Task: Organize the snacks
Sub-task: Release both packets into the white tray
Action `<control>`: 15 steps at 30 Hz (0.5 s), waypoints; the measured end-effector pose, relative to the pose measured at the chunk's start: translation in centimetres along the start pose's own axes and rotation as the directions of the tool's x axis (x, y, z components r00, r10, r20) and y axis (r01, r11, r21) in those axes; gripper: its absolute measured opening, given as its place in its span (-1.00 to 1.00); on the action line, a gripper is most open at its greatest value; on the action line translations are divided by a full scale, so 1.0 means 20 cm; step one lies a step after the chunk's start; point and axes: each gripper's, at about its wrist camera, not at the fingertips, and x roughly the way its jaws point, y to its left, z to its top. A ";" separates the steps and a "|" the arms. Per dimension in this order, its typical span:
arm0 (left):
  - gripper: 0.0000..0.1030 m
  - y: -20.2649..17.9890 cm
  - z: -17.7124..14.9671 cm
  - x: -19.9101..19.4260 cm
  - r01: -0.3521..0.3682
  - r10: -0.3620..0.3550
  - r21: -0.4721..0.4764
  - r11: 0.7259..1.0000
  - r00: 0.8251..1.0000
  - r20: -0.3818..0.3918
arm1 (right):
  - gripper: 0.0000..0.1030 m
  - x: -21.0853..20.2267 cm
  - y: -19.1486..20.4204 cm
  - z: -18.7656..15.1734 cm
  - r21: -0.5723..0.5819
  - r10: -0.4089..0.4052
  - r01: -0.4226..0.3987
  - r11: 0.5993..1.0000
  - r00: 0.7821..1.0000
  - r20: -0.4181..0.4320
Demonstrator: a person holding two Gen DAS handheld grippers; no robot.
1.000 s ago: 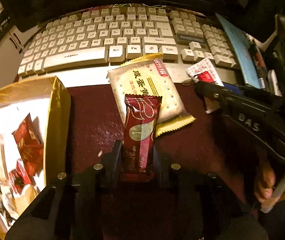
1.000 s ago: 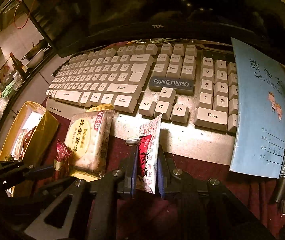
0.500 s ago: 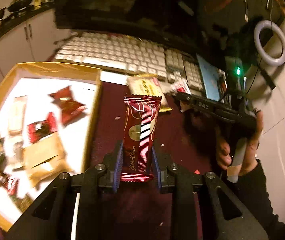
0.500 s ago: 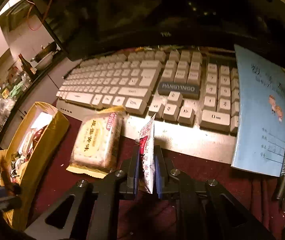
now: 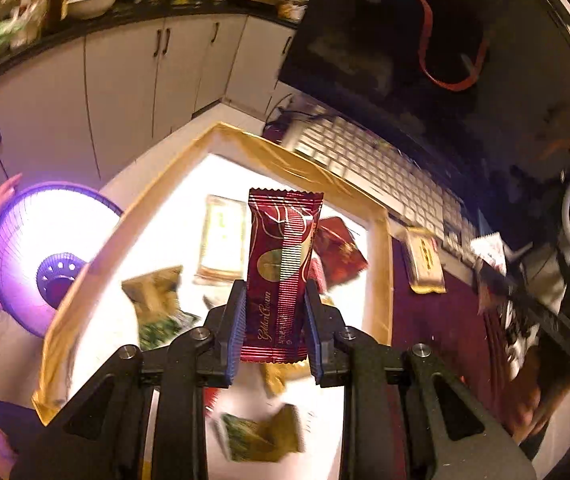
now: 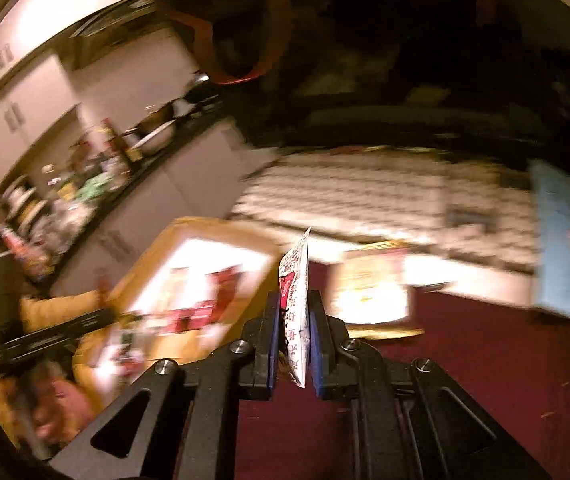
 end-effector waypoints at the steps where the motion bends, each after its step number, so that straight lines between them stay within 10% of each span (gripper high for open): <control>1: -0.54 0.02 0.01 0.01 0.003 -0.004 -0.013 1.000 1.000 -0.006 | -0.75 0.05 0.08 0.00 -0.009 0.032 -0.032 0.999 0.999 -0.017; 15: -0.54 0.20 0.18 0.29 -0.088 0.085 -0.020 0.996 0.987 -0.138 | -0.75 0.76 0.41 0.06 -0.002 0.026 -0.027 1.000 0.980 -0.196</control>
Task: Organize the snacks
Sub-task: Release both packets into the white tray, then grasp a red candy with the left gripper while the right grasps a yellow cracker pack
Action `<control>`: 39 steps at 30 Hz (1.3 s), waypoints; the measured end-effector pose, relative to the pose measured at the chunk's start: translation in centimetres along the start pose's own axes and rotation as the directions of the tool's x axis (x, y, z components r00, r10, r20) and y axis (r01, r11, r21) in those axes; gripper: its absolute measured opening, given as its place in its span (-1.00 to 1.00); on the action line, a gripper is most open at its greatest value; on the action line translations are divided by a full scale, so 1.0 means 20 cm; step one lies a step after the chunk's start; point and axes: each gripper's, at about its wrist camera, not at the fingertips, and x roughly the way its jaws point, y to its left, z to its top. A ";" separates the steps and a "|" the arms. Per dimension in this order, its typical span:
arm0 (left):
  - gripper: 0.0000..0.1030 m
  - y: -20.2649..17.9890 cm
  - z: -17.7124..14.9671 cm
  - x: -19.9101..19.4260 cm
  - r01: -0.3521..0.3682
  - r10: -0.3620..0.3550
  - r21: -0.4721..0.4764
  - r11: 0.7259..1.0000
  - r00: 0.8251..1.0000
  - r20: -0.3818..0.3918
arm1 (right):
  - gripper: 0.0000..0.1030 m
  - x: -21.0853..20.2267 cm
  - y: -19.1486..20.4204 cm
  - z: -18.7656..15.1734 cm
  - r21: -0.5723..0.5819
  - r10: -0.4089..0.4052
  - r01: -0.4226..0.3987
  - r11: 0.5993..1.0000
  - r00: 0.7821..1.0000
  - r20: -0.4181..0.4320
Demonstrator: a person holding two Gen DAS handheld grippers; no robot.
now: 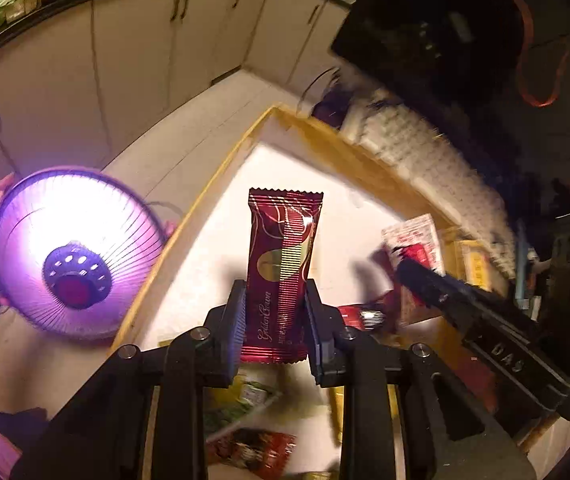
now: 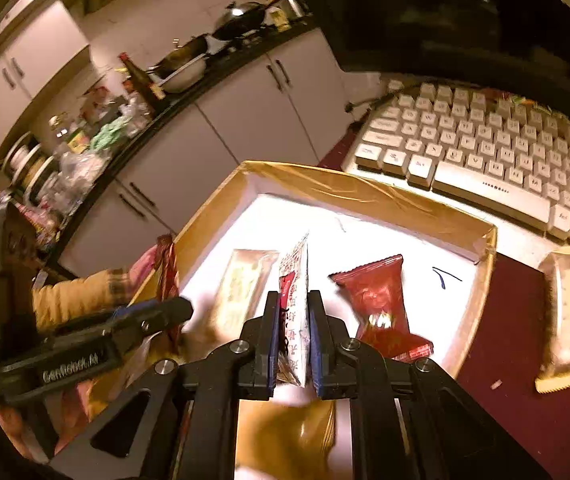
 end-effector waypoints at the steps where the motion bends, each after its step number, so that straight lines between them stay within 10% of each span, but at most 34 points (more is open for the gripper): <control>1: -0.53 0.01 0.00 0.02 -0.017 0.017 0.001 1.000 1.000 -0.011 | -0.75 0.03 -0.01 -0.01 0.005 0.004 -0.004 1.000 1.000 -0.009; 7: -0.29 -0.03 -0.05 0.03 -0.036 0.036 0.031 0.999 0.999 -0.011 | -0.52 0.01 -0.01 -0.01 0.013 -0.027 0.027 1.000 0.999 0.030; 10: -0.11 -0.08 -0.10 -0.06 -0.066 0.063 0.056 0.996 0.996 0.059 | 0.14 -0.14 -0.02 -0.04 0.025 0.007 -0.010 1.000 0.994 0.113; 14: 0.41 -0.20 -0.21 -0.24 -0.063 0.041 0.107 0.992 0.980 0.195 | 0.18 -0.36 -0.05 -0.14 0.039 0.063 -0.071 0.997 0.981 0.183; 19: 0.42 -0.40 -0.38 -0.39 0.021 -0.074 0.201 0.979 0.963 0.260 | 0.23 -0.64 -0.16 -0.35 0.064 0.076 -0.093 0.994 0.969 0.236; 28: 0.42 -0.67 -0.65 -0.47 0.142 -0.214 0.324 0.935 0.956 0.199 | 0.23 -1.03 -0.44 -0.83 0.163 -0.024 -0.018 0.986 0.966 0.256; 39: 0.42 -1.16 -0.95 -0.23 0.215 -0.235 0.581 0.785 0.971 -0.042 | 0.23 -1.19 -0.92 -1.05 0.429 -0.164 0.028 0.903 0.945 0.284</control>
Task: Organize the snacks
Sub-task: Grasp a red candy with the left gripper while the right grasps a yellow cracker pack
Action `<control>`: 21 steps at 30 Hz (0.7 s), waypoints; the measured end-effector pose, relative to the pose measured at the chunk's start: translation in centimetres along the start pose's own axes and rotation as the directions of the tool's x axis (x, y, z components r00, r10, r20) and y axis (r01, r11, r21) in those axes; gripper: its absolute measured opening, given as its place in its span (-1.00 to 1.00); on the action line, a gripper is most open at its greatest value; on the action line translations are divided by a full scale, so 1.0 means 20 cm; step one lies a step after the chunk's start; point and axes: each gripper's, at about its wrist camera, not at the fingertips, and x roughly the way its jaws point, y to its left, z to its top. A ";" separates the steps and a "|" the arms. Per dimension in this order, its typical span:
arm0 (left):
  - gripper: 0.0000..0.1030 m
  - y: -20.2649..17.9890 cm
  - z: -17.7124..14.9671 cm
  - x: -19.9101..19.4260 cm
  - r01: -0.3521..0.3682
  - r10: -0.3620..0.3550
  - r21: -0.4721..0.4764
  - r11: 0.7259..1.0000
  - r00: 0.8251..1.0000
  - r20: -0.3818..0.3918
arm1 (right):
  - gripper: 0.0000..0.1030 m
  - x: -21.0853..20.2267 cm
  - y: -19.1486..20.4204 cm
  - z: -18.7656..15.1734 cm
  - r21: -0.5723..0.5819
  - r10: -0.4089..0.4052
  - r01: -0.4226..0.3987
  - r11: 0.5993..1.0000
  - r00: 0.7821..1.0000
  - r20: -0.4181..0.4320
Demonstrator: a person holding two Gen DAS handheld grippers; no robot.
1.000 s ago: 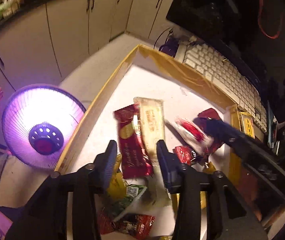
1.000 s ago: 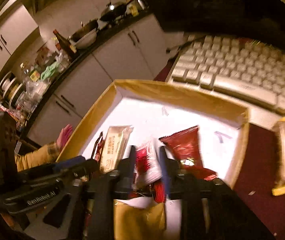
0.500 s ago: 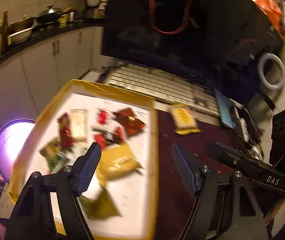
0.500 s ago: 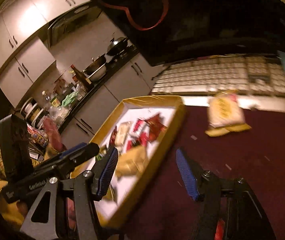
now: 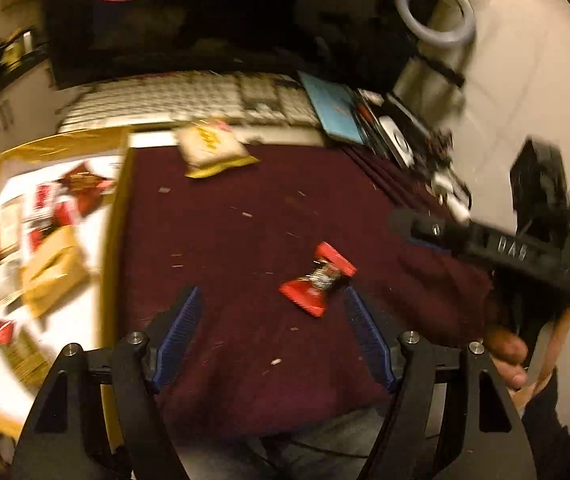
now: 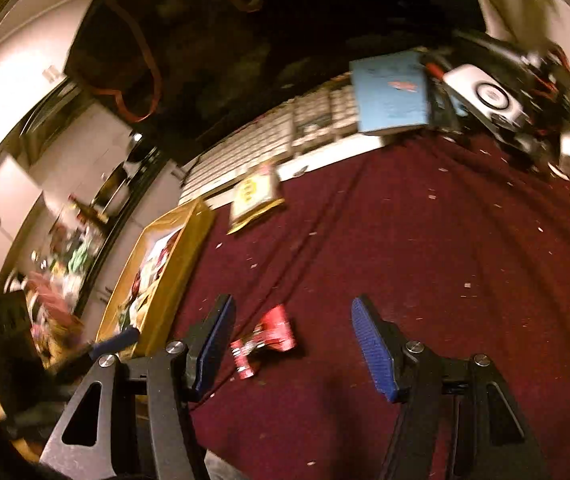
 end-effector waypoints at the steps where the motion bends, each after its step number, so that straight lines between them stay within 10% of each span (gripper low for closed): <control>1: 0.42 -0.02 0.01 0.04 0.004 -0.004 0.019 1.000 1.000 -0.016 | 0.23 0.00 -0.01 0.00 0.005 -0.001 0.001 1.000 1.000 0.000; 5: 0.31 -0.14 0.04 0.23 0.035 -0.027 0.096 0.995 0.996 -0.091 | 0.23 0.03 -0.05 0.01 0.015 -0.008 0.008 1.000 1.000 -0.012; 9: -0.41 -0.20 0.06 0.36 0.046 -0.029 0.126 0.991 0.990 -0.138 | 0.23 0.04 -0.06 0.01 0.019 0.000 0.001 1.000 1.000 -0.020; 21: -0.53 0.11 0.01 0.09 0.071 -0.072 -0.114 0.991 0.997 0.001 | 0.28 0.23 0.10 0.13 -0.062 0.033 -0.038 0.997 0.997 -0.069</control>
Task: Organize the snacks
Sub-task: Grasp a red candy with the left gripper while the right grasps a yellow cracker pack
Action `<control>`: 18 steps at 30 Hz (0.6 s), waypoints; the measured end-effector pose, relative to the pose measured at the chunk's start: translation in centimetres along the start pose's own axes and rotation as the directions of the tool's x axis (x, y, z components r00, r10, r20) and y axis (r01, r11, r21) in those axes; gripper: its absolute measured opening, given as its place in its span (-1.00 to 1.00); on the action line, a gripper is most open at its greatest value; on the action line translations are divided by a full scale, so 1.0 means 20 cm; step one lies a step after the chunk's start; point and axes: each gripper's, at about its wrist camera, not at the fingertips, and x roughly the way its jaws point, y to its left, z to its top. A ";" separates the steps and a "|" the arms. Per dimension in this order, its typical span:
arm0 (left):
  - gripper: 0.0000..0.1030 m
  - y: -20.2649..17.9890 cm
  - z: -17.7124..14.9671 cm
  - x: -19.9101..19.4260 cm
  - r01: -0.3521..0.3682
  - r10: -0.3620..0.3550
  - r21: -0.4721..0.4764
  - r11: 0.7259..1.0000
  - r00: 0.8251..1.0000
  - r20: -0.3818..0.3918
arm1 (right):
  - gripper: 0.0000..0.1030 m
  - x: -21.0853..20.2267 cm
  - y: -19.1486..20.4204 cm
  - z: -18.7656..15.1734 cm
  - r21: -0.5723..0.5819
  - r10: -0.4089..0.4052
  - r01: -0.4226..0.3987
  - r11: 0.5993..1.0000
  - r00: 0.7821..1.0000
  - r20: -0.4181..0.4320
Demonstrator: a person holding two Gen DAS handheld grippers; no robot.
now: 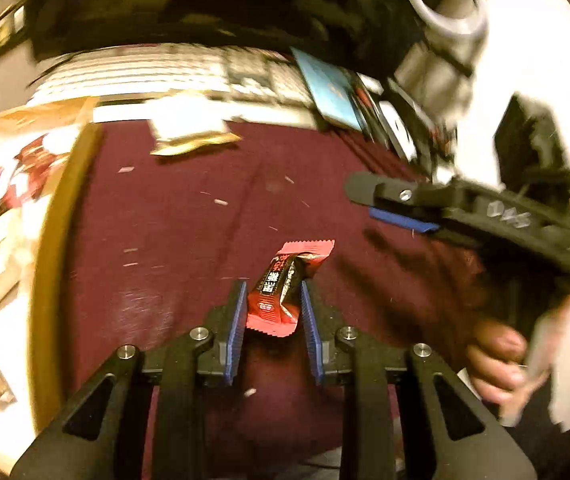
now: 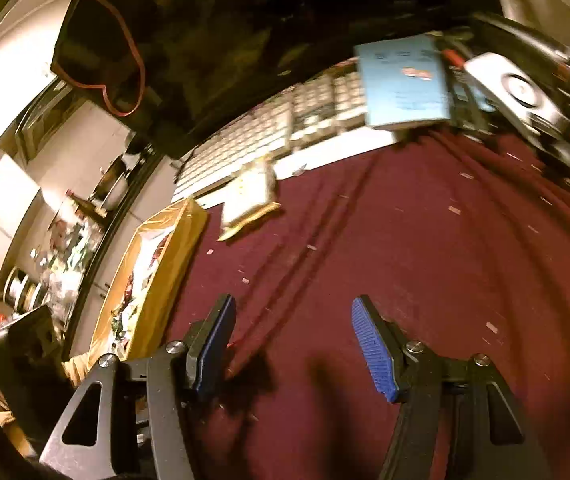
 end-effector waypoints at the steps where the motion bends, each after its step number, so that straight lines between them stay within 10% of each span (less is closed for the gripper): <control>1: -0.53 0.05 0.00 -0.05 0.006 -0.005 -0.037 0.999 1.000 0.022 | 0.34 0.05 0.05 0.04 -0.026 0.007 -0.007 1.000 1.000 -0.013; 8: -0.53 0.35 0.05 -0.30 -0.018 0.047 -0.195 0.981 0.988 0.144 | 0.55 0.49 0.29 0.30 -0.148 -0.036 0.014 0.989 0.988 -0.149; 18: -0.53 0.56 0.04 -0.42 -0.037 0.096 -0.282 0.959 0.975 0.200 | 0.58 0.87 0.44 0.39 -0.305 -0.311 0.271 0.913 0.946 -0.090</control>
